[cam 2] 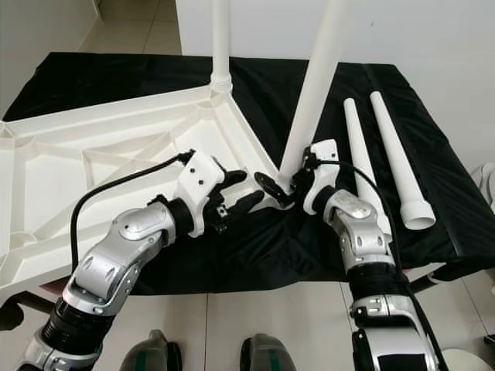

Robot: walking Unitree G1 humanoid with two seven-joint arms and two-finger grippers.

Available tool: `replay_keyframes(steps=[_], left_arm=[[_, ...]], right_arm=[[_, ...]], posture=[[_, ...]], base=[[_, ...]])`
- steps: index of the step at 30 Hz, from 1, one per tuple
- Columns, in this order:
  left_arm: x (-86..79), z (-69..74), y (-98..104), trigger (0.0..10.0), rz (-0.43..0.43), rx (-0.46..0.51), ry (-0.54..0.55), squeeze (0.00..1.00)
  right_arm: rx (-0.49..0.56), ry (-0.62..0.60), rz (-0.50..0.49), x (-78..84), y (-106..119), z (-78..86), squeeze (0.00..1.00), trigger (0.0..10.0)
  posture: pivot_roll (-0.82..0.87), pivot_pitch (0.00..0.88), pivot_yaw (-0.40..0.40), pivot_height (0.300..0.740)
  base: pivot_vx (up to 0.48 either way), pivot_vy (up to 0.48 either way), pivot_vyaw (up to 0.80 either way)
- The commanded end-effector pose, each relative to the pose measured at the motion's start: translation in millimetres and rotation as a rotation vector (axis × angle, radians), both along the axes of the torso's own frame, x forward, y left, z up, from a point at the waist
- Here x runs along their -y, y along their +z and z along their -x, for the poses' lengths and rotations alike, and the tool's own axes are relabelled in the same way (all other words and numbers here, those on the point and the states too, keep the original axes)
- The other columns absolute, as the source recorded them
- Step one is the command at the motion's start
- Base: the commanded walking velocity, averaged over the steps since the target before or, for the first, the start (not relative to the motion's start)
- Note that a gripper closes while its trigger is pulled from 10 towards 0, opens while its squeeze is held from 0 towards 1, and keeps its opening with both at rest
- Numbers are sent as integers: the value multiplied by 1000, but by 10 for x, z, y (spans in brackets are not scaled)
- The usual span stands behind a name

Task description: Building children table

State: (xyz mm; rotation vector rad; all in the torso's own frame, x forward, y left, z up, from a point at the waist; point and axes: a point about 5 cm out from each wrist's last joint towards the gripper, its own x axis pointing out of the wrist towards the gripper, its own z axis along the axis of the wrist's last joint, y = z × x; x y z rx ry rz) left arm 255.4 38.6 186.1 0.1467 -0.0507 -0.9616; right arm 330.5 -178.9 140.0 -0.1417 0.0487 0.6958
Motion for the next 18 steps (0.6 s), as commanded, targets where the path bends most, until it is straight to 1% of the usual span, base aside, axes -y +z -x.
replay_keyframes(steps=[1, 4, 5, 6, 8, 9, 18], left_arm=[[-18, -13, 33, 10000, 3, 15, 32, 0], [-19, -13, 33, 10000, 3, 16, 32, 0], [-20, -12, 34, 10000, 3, 16, 32, 0], [-20, -10, 36, 10000, 2, 16, 31, 0], [-19, -8, 37, 10000, 2, 16, 30, 0], [-19, -6, 38, 10000, 2, 16, 28, 0], [-3, 8, 34, 10000, 3, 10, 18, 0]], right_arm=[[5, 11, 0, -3, -7, -15, 0, 10000], [7, 13, 0, 3, -12, -22, 0, 10000], [10, 15, -1, 8, -15, -27, 0, 8000], [15, 16, -5, 17, -19, -32, 0, 1922], [18, 16, -8, 24, -21, -35, 0, 1922], [22, 15, -19, 31, -18, -33, 0, 0], [60, 17, -63, 67, -16, -2, 0, 0]], posture=[[-95, 21, -35, 740], [-94, 22, -32, 740], [-94, 22, -32, 740], [-96, 24, -29, 740], [-96, 24, -29, 740], [-100, 28, -26, 740], [-110, 36, -23, 740]], base=[[0, 0, 0], [0, 0, 0], [0, 0, 0], [0, 0, 0], [0, 0, 0], [0, 0, 0], [0, 0, 0]])
